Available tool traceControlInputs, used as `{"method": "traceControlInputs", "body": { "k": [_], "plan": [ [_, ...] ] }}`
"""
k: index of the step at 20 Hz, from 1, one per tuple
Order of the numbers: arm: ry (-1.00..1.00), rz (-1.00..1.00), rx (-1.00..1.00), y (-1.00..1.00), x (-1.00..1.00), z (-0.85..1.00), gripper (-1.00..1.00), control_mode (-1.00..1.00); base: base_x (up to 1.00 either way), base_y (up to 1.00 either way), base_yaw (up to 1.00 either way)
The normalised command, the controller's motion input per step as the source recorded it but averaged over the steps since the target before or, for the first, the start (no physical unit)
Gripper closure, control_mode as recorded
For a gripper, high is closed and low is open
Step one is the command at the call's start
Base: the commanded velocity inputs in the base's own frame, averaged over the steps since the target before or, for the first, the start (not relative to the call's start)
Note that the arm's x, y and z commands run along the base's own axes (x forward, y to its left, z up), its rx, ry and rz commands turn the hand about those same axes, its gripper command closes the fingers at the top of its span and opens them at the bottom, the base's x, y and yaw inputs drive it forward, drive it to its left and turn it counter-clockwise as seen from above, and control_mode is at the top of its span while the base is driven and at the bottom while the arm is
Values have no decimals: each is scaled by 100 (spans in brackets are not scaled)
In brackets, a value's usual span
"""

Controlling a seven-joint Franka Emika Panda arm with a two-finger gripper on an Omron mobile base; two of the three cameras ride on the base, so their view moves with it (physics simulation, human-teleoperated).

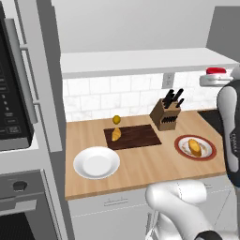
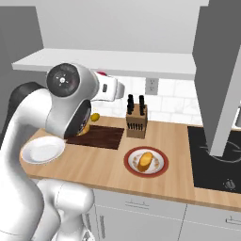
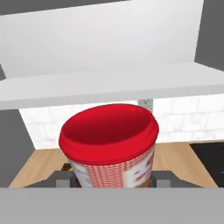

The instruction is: From the different types of pastries on the counter, select a croissant and place it on the cutting board. Then retrieve a jar of jam from the cabinet and place it alongside the croissant on the cutting board.

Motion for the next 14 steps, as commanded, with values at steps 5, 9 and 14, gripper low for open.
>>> {"method": "traceControlInputs", "body": {
  "k": [5,9,14],
  "plan": [
    [-3,31,-2,52,-58,-62,100,-100,0,0,0],
    [-9,32,0,48,-34,-64,100,-100,0,0,0],
    [0,19,0,33,15,-47,100,-100,0,0,0]
  ]
}}
